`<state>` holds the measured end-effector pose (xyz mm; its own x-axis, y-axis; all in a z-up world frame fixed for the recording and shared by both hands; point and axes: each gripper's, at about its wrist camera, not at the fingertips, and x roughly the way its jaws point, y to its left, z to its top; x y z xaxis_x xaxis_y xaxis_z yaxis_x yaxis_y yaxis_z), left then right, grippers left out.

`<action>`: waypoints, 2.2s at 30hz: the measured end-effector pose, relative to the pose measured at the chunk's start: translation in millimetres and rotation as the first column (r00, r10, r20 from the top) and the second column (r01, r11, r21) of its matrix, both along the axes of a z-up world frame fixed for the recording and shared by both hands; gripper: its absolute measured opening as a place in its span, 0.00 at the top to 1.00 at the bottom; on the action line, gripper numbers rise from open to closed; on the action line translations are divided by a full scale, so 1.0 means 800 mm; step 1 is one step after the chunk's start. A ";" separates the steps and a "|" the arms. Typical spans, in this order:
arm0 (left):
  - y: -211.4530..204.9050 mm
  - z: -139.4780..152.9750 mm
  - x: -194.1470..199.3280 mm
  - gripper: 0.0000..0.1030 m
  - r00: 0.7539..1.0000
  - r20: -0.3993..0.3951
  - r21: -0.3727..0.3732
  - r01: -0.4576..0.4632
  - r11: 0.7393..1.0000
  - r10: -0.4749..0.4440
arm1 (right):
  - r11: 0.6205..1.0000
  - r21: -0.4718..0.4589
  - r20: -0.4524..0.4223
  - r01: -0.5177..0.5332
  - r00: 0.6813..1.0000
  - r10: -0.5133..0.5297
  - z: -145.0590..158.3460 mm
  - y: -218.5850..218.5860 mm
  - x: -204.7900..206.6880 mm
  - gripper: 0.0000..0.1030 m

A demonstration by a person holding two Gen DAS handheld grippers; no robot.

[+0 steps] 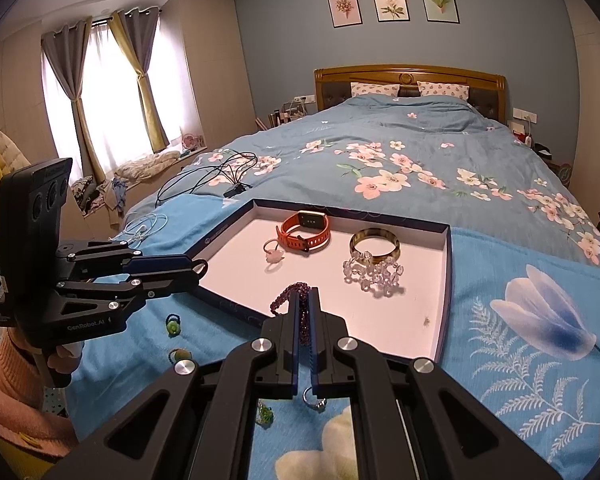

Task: Organize jewelry
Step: 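Carry the black ring over the box with the left gripper while the right carries the purple bracelet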

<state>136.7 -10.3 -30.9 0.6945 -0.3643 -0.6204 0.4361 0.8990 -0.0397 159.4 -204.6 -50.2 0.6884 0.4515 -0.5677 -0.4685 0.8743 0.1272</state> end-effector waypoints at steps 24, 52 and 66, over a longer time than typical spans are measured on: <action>0.013 -0.002 0.034 0.80 0.998 0.002 0.001 -0.058 0.998 0.058 | 1.000 0.000 -0.010 0.031 0.999 -0.031 0.001 0.001 0.039 0.97; 0.013 -0.020 0.079 0.79 0.995 -0.064 0.000 -0.078 0.997 0.078 | 0.999 -0.001 -0.075 0.042 0.996 -0.042 -0.017 0.002 0.085 0.97; 0.010 -0.026 0.087 0.79 0.994 -0.085 0.000 -0.075 0.997 0.075 | 0.999 -0.016 -0.112 0.040 0.993 -0.042 -0.024 0.006 0.097 0.97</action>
